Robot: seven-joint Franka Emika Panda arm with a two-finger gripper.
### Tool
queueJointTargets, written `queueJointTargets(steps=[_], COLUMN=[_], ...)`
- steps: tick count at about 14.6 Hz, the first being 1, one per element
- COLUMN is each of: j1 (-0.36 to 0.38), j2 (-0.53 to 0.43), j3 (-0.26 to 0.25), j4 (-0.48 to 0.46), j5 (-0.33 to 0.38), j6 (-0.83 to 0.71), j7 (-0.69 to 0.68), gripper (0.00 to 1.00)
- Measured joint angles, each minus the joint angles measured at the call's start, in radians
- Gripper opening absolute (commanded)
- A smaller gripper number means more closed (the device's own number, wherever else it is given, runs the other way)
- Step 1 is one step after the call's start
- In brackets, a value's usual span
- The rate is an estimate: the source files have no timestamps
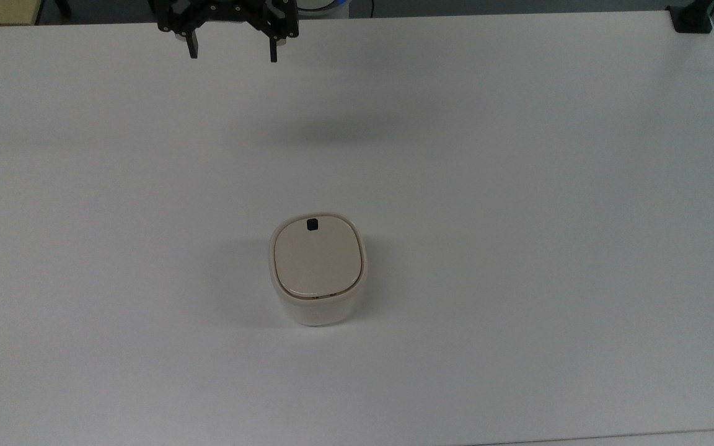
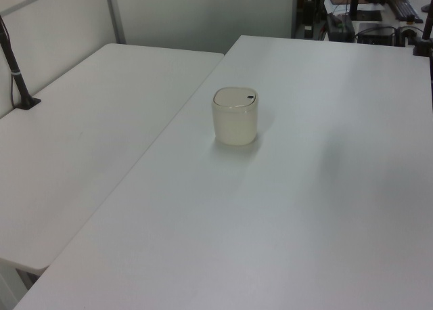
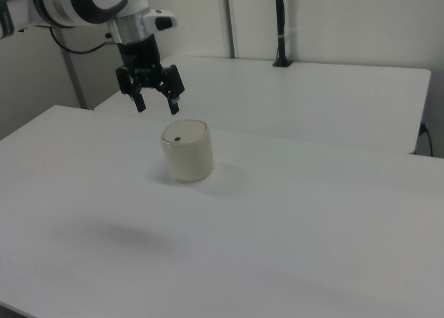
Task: Open the trash bin
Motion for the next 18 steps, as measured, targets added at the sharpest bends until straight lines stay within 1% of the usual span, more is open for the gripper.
queueJointTargets(steps=[1,2,3,4,5,6,8,9,12,18], j1=[0.0,0.0,0.0,0.0,0.0,0.0,0.0,0.0,0.0,0.002], j2=[0.0,0.0,0.0,0.0,0.0,0.0,0.0,0.0,0.002,0.024], j3=[0.0,0.0,0.0,0.0,0.0,0.0,0.0,0.0,0.0,0.005], j4=[0.0,0.0,0.0,0.0,0.0,0.0,0.0,0.0,-0.001,-0.004], j5=[0.0,0.0,0.0,0.0,0.0,0.0,0.0,0.0,0.0,0.002], j6=[0.0,0.0,0.0,0.0,0.0,0.0,0.0,0.0,0.002,0.035], j7=[0.0,0.0,-0.001,-0.005,-0.006,-0.007,-0.008,-0.014,-0.043,-0.057], gripper=[0.7,0.58,0.42,0.31,0.22,0.15,0.03,0.0,0.0,0.0])
